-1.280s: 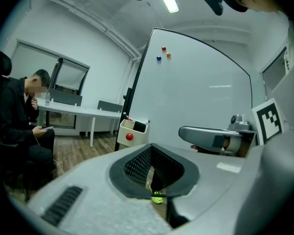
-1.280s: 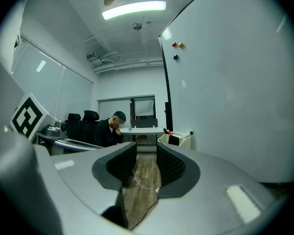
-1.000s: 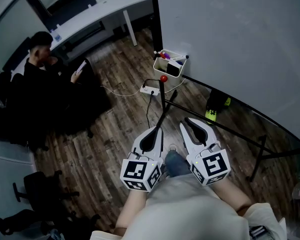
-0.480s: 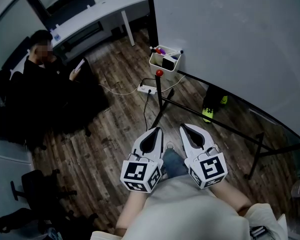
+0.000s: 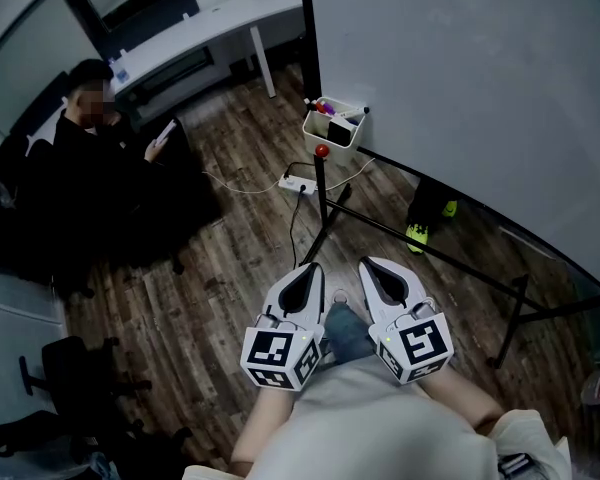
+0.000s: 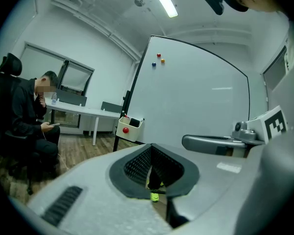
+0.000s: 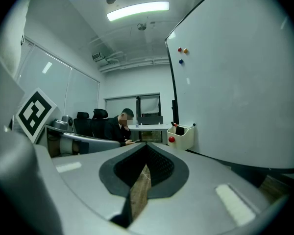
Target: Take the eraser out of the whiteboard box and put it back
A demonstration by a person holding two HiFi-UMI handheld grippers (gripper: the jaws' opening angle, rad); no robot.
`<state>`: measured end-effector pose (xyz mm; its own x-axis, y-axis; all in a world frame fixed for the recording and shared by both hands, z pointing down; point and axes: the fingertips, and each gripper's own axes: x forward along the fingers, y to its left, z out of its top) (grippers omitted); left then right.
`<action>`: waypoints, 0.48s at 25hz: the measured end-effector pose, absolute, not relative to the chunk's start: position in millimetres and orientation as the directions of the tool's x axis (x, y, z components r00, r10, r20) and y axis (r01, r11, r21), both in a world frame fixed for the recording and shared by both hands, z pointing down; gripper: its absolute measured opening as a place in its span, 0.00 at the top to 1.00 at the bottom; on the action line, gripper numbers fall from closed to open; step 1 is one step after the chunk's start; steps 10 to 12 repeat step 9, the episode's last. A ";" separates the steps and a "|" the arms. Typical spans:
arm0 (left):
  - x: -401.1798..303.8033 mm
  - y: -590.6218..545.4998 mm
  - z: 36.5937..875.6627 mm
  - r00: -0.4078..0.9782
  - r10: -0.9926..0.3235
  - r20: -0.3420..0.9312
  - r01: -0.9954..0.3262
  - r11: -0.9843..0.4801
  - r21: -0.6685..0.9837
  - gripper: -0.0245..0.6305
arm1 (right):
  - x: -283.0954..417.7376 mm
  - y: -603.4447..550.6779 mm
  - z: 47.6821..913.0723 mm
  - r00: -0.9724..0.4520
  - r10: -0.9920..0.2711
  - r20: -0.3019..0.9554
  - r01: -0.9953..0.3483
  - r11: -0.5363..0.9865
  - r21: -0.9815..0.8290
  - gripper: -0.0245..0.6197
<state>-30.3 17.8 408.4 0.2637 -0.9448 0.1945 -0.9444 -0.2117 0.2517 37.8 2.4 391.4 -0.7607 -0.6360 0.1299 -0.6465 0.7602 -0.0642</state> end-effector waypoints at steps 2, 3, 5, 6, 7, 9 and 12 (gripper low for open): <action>-30.0 19.4 407.9 0.260 -0.945 0.197 -0.946 -0.208 0.251 0.96 | 37.9 2.8 389.9 -0.763 -0.633 0.128 -0.643 0.763 -0.066 0.95; -29.8 20.0 407.8 0.259 -0.945 0.198 -0.946 -0.206 0.250 0.96 | 37.7 3.0 389.4 -0.765 -0.631 0.128 -0.642 0.764 -0.066 0.95; -30.0 20.5 407.9 0.257 -0.945 0.201 -0.947 -0.205 0.247 0.96 | 36.4 3.1 388.7 -0.768 -0.627 0.128 -0.637 0.768 -0.065 0.95; -30.3 20.6 408.2 0.256 -0.945 0.202 -0.948 -0.205 0.245 0.96 | 35.5 3.1 388.6 -0.770 -0.625 0.128 -0.635 0.770 -0.064 0.95; -30.8 20.9 408.7 0.256 -0.945 0.204 -0.948 -0.204 0.245 0.96 | 34.6 3.3 388.7 -0.772 -0.623 0.129 -0.633 0.771 -0.062 0.95; -31.7 21.7 410.0 0.255 -0.944 0.208 -0.948 -0.202 0.245 0.96 | 32.9 3.7 389.0 -0.774 -0.619 0.131 -0.630 0.774 -0.059 0.95; -31.7 21.7 410.0 0.255 -0.944 0.208 -0.948 -0.202 0.245 0.96 | 32.9 3.7 389.0 -0.774 -0.619 0.131 -0.630 0.774 -0.059 0.95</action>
